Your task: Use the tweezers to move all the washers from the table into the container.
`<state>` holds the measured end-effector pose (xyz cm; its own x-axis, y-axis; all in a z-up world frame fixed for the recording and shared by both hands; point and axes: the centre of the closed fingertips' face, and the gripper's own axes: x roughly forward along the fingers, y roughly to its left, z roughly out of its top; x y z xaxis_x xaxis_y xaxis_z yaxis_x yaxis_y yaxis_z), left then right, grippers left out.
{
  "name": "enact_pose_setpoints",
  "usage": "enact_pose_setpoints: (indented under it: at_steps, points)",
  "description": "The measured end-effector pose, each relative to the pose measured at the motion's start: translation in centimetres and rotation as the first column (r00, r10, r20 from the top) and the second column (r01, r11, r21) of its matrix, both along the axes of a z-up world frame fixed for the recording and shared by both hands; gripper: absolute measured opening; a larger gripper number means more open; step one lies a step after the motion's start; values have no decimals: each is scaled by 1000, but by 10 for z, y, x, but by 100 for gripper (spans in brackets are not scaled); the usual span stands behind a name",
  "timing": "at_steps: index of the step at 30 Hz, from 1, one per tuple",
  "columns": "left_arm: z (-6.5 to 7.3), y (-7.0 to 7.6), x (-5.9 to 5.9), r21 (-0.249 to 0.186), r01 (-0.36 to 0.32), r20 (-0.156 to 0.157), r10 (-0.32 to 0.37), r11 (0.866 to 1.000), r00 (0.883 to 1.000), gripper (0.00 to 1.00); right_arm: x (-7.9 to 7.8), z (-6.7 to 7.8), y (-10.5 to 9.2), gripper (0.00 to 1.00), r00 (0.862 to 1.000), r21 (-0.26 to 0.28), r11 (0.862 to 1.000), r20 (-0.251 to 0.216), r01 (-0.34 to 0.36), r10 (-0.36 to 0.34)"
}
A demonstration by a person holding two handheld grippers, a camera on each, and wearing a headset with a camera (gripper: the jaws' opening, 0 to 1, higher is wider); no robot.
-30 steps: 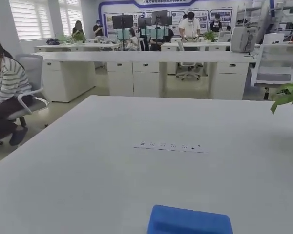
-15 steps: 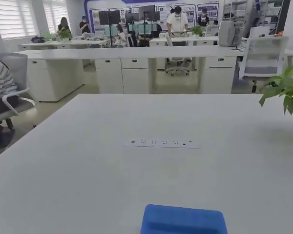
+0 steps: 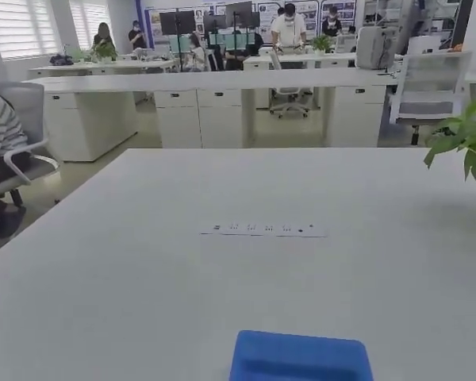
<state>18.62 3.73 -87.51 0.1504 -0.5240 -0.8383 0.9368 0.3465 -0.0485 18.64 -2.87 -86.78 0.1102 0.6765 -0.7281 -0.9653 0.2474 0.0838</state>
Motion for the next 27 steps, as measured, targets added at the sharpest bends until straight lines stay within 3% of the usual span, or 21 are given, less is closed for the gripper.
enact_pose_setpoints:
  at_steps: [1, 3, 4, 6, 8, 9, 10, 14, 16, 21, 25, 27]
  points:
    - [0, 0, 0, 6, 11, 7, -11, 1000, 1000, 9, 0, -1, 0, 14, 1000, -3, 1000, -1, -4, 4]
    - [0, 1, 4, 44, 55, 56, -58, 997, 997, 7, 1, -5, 0, 13, 1000, -17, 1000, 6, -15, 15]
    - [-2, 2, 0, 63, 78, 39, -80, 995, 996, 5, 1, -7, 0, 13, 1000, -25, 999, 17, -25, 26]
    - [-5, 3, 2, 103, 106, 66, -113, 989, 991, 4, 1, -9, -1, 13, 999, -29, 999, 19, -30, 30]
    - [-8, 3, -2, 119, 135, 54, -142, 984, 988, 2, 0, -9, -1, 12, 999, -32, 999, 21, -36, 37]
    - [-6, 1, 2, 115, 149, 80, -159, 982, 984, 0, 0, -9, -1, 11, 999, -35, 999, 25, -42, 43]
    - [-7, 3, 0, 130, 143, 65, -152, 981, 986, 0, 0, -9, -1, 11, 999, -36, 998, 27, -44, 45]
    - [-8, 3, 3, 160, 195, 81, -210, 968, 974, 0, 0, -12, -1, 10, 997, -56, 997, 41, -60, 62]
    - [-9, 2, 4, 169, 198, 77, -213, 966, 974, 0, 0, -13, -1, 10, 997, -59, 996, 44, -63, 65]
    - [-10, 2, 5, 207, 253, 86, -276, 945, 957, 0, -1, -14, 0, 9, 996, -61, 995, 51, -74, 77]
    - [-11, 2, 4, 221, 264, 88, -288, 939, 953, 0, -1, -14, 3, 7, 993, -69, 994, 68, -87, 92]
    - [-10, 2, 5, 210, 252, 87, -275, 945, 958, 0, -1, -14, 2, 7, 993, -69, 994, 71, -88, 93]
